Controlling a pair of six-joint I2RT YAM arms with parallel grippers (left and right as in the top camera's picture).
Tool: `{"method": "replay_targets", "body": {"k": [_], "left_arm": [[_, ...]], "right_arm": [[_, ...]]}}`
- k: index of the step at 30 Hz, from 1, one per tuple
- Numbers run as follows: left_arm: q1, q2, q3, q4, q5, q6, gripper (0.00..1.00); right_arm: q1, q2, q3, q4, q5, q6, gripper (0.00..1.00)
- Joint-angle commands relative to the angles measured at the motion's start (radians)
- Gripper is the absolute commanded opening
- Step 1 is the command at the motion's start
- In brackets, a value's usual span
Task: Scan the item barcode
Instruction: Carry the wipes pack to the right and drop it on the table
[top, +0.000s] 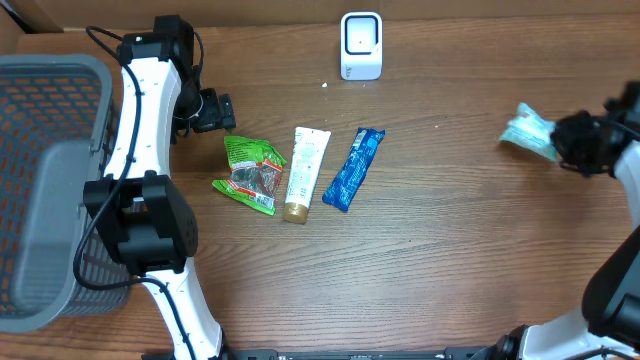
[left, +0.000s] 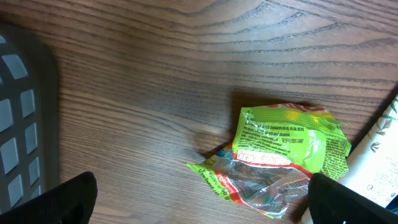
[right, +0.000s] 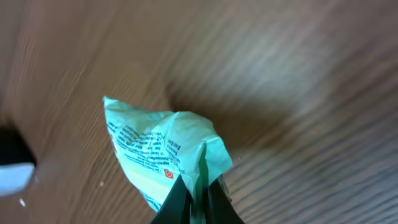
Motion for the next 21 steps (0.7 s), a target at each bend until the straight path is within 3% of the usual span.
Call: {"method": "replay_targets", "body": {"k": [1, 4, 6, 7, 9, 11, 16, 21], "left_arm": [[-0.009, -0.024, -0.002, 0.0, 0.004, -0.01, 1.0], [-0.009, -0.024, -0.002, 0.0, 0.004, -0.01, 1.0], [-0.009, -0.024, -0.002, 0.0, 0.004, -0.01, 1.0], [-0.009, -0.024, -0.002, 0.0, 0.004, -0.01, 1.0], [-0.009, -0.024, -0.002, 0.0, 0.004, -0.01, 1.0], [-0.009, -0.024, -0.002, 0.0, 0.004, -0.01, 1.0], [-0.009, -0.024, -0.002, 0.0, 0.004, -0.01, 1.0], [-0.009, -0.024, -0.002, 0.0, 0.004, -0.01, 1.0]], "right_arm": [[-0.053, 0.034, -0.011, 0.036, -0.084, 0.084, 0.04], [-0.066, 0.046, -0.011, 0.076, -0.078, 0.086, 0.04], [-0.066, 0.046, -0.011, 0.091, -0.078, 0.086, 0.13], [-0.066, 0.046, -0.01, 0.103, -0.079, 0.086, 0.38], [-0.065, 0.045, -0.007, 0.102, -0.124, 0.085, 0.54], [-0.065, 0.04, 0.005, 0.075, -0.188, 0.079, 0.62], [-0.047, -0.005, 0.052, -0.005, -0.3, 0.011, 0.63], [0.077, -0.057, 0.058, -0.062, -0.375, -0.035, 0.67]]}}
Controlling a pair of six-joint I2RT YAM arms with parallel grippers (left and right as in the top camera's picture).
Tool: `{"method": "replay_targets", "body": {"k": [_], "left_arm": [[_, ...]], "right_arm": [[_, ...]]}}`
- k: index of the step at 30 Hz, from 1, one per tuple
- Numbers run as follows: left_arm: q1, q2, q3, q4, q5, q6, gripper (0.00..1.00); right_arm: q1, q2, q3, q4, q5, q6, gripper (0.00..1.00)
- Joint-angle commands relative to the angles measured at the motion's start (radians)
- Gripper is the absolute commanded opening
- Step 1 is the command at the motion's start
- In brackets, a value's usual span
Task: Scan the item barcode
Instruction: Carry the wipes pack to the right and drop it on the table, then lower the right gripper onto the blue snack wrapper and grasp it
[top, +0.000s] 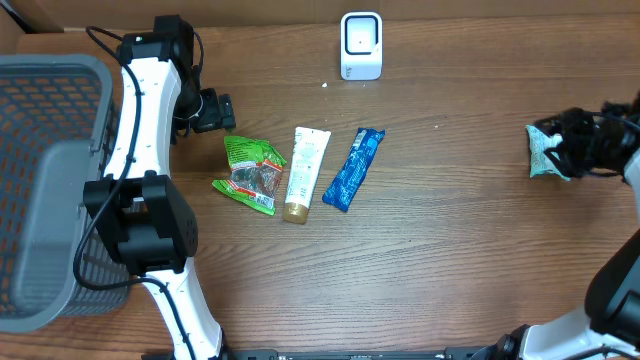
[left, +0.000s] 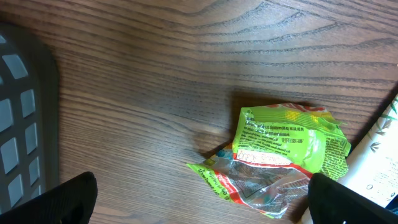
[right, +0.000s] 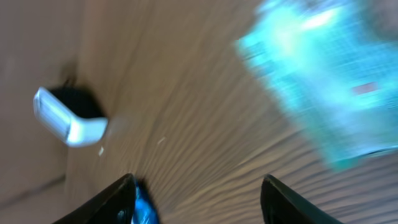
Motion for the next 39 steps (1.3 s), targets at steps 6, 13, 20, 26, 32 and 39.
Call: {"method": "replay_targets", "body": {"k": [6, 13, 20, 26, 32, 39], "left_arm": [[-0.009, -0.024, -0.002, 0.0, 0.004, -0.01, 1.0], [-0.009, -0.024, -0.002, 0.0, 0.004, -0.01, 1.0], [-0.009, -0.024, -0.002, 0.0, 0.004, -0.01, 1.0], [-0.009, -0.024, -0.002, 0.0, 0.004, -0.01, 0.99], [-0.009, -0.024, -0.002, 0.0, 0.004, -0.01, 1.0], [-0.009, -0.024, -0.002, 0.0, 0.004, -0.01, 1.0]], "right_arm": [[0.349, -0.053, 0.026, -0.011, -0.042, 0.009, 0.72], [0.654, -0.037, 0.018, 0.053, 0.287, 0.25, 0.88], [0.807, 0.078, 0.015, 0.19, 0.419, 0.398, 0.91], [0.828, 0.196, 0.015, 0.259, 0.425, 0.444, 0.87], [0.828, 0.264, 0.015, 0.301, 0.347, 0.458, 0.68], [0.88, 0.308, 0.014, 0.306, 0.3, 0.458, 0.63]]}}
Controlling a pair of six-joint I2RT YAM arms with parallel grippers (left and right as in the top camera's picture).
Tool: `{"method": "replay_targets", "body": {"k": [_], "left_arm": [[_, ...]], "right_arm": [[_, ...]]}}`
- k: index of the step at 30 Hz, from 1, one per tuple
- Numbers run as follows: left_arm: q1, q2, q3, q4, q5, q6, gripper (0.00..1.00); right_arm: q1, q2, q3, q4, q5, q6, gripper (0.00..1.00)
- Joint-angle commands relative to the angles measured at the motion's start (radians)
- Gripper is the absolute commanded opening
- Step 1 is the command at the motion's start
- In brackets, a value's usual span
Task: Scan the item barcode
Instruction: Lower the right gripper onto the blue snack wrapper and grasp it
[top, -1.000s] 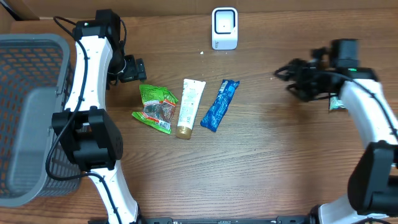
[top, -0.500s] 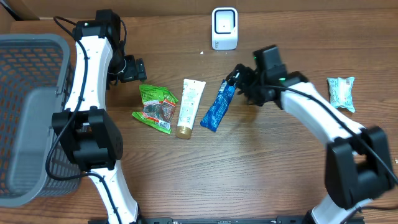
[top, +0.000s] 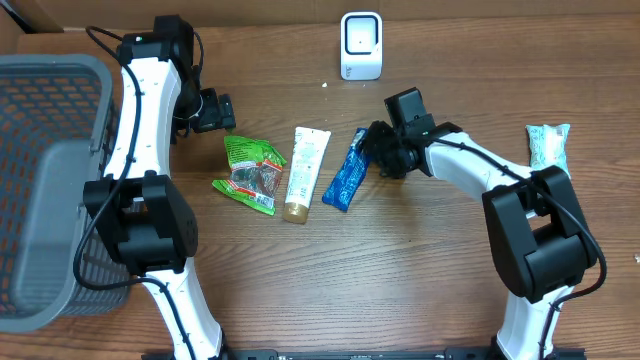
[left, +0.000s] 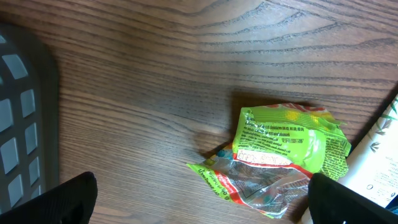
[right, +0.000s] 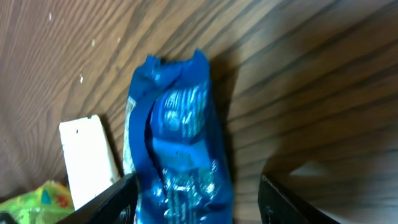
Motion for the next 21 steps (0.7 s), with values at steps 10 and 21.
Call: {"method": "replay_targets", "body": {"k": [10, 21], "left_arm": [[-0.009, -0.024, -0.002, 0.0, 0.004, -0.01, 1.0], [-0.009, -0.024, -0.002, 0.0, 0.004, -0.01, 1.0]], "right_arm": [[0.036, 0.052, -0.001, -0.014, -0.015, 0.008, 0.27], [-0.005, 0.039, 0.027, 0.058, -0.348, -0.361, 0.33]]}}
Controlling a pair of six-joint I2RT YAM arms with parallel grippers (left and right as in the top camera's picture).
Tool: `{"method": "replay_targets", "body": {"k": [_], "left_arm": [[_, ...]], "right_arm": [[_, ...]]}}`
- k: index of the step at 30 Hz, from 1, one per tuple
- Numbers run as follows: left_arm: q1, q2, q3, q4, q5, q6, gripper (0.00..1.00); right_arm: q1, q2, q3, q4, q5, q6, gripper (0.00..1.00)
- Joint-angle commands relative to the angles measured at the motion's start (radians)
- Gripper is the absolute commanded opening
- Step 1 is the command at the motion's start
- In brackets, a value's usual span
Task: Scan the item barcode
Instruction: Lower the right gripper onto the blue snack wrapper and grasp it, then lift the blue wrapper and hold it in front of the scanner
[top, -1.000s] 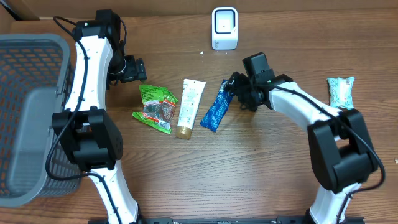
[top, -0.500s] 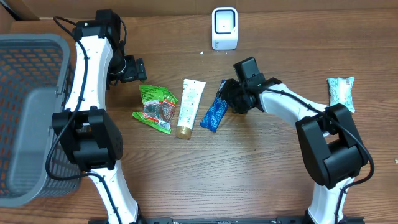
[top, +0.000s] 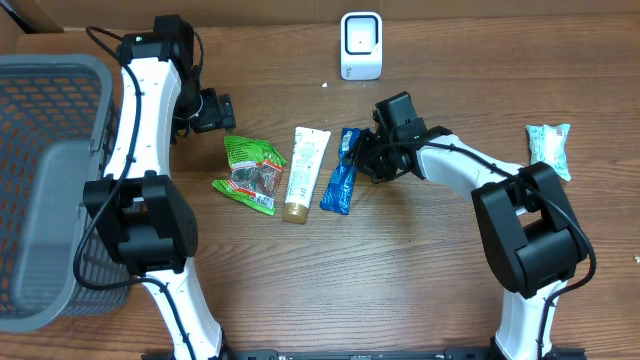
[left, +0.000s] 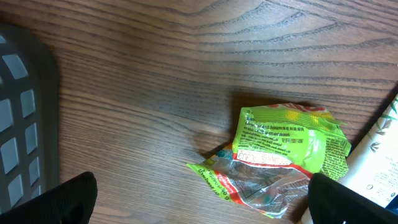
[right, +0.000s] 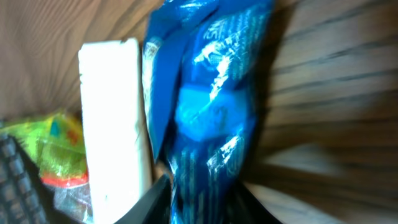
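Observation:
My right gripper (top: 366, 156) (right: 200, 202) is shut on the upper part of a blue packet (top: 340, 172) (right: 211, 112), which lies on the table next to a white tube (top: 305, 172) (right: 112, 124). A white barcode scanner (top: 361, 45) stands at the back of the table. My left gripper (top: 215, 110) (left: 202, 208) hangs open over the wood, just left of a green packet (top: 250, 175) (left: 280, 158), with nothing between its fingers. A teal packet (top: 549, 148) rests at the far right.
A grey mesh basket (top: 50, 180) (left: 18, 124) takes up the left side of the table. The green packet, the tube and the blue packet lie side by side in the middle. The table's back edge runs just behind the scanner.
My right gripper was open over the blue packet and is now shut on it. The packet has turned slightly and shifted closer to the white tube. The left arm has not moved.
My right gripper held the teal packet at the far right. Then it stood open there with the packet lying on the table. Then it was open over the blue packet in the middle, and now it grips that packet. The left gripper stayed open throughout.

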Motion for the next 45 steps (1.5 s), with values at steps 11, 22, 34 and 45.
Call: {"method": "replay_targets", "body": {"k": [11, 22, 34, 45], "left_arm": [[-0.009, -0.024, -0.002, 0.0, 0.004, -0.01, 1.0], [-0.009, -0.024, -0.002, 0.0, 0.004, -0.01, 0.99], [-0.009, -0.024, -0.002, 0.0, 0.004, -0.01, 1.0], [-0.009, -0.024, -0.002, 0.0, 0.004, -0.01, 1.0]], "right_arm": [[-0.093, 0.028, 0.024, -0.011, -0.105, -0.167, 0.59], [-0.084, 0.076, 0.023, 0.126, -0.062, -0.085, 0.52], [-0.083, 0.096, 0.023, 0.195, -0.077, -0.085, 0.04], [-0.146, -0.049, 0.025, 0.259, -0.521, -0.134, 0.04]]}}
